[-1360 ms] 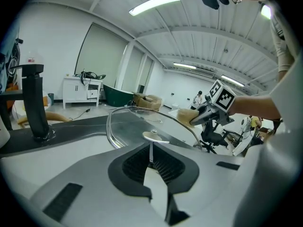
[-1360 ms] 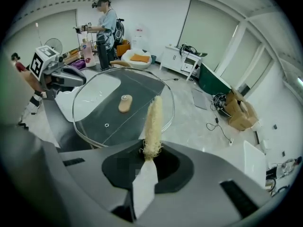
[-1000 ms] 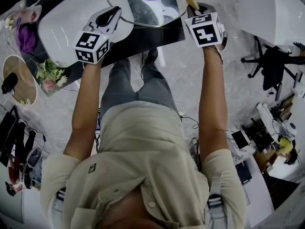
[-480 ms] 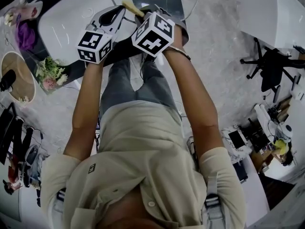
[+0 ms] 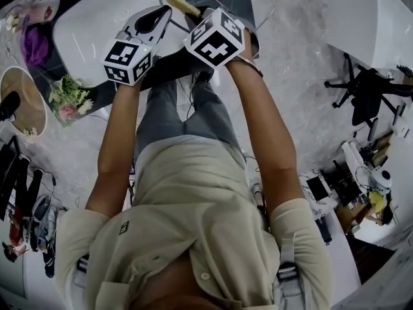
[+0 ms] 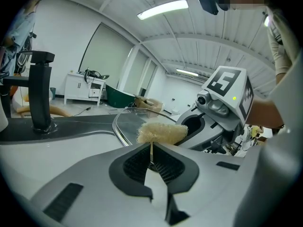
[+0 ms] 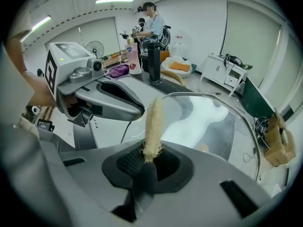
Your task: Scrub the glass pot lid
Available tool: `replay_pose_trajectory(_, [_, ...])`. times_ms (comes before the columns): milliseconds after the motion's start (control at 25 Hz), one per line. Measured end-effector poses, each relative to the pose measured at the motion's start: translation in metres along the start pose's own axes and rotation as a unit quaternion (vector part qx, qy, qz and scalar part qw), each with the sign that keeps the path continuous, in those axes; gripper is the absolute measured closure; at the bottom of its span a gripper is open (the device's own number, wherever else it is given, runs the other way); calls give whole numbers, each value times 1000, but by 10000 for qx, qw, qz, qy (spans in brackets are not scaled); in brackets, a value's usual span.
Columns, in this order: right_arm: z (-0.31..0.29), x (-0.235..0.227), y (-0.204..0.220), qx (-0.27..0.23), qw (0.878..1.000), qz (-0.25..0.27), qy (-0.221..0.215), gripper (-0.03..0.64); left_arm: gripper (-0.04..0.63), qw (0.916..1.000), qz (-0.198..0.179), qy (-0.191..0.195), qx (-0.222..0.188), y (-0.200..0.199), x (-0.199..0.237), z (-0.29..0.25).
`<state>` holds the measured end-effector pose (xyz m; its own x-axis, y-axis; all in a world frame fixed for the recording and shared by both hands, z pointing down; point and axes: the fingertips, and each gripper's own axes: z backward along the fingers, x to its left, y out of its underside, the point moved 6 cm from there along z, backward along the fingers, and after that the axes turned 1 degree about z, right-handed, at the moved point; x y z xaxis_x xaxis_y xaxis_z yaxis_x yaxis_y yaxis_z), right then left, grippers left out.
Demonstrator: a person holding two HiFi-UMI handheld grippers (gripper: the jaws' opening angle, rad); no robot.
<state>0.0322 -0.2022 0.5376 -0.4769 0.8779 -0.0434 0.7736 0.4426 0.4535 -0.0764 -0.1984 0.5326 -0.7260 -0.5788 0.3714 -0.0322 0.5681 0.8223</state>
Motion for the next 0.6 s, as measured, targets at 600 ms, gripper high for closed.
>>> replay_pose_trajectory(600, [76,-165,97,648,9730,-859,2044,568,578,9999,-66,86,-25,-2,-6,-5])
